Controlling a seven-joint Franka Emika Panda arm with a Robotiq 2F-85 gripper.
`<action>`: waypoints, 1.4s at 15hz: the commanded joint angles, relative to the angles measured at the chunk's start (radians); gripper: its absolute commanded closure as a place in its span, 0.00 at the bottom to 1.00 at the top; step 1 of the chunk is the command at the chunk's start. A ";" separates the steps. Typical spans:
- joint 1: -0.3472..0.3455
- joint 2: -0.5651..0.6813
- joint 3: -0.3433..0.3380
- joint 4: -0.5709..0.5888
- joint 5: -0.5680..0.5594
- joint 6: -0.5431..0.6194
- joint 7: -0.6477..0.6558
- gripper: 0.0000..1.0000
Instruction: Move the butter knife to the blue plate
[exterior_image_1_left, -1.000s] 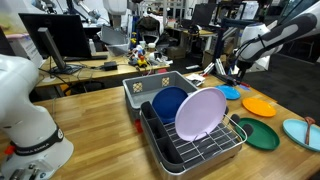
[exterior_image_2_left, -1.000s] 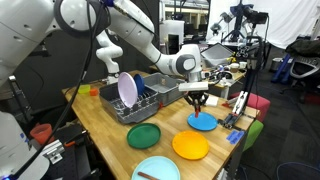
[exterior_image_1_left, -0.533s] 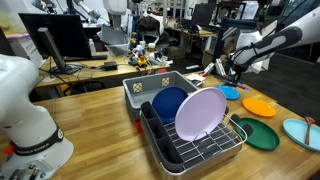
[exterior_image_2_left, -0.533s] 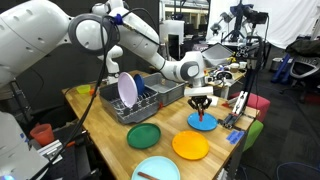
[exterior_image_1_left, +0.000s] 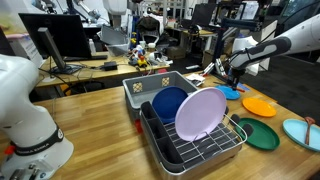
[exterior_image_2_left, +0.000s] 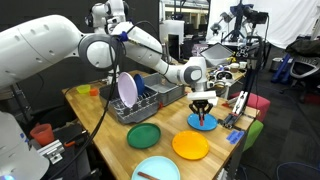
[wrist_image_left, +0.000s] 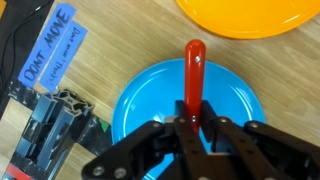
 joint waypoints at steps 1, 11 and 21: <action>0.001 0.069 0.002 0.121 0.016 -0.087 -0.041 0.96; 0.007 0.152 -0.008 0.260 0.020 -0.209 -0.042 0.96; 0.001 0.179 0.004 0.341 0.010 -0.266 -0.038 0.01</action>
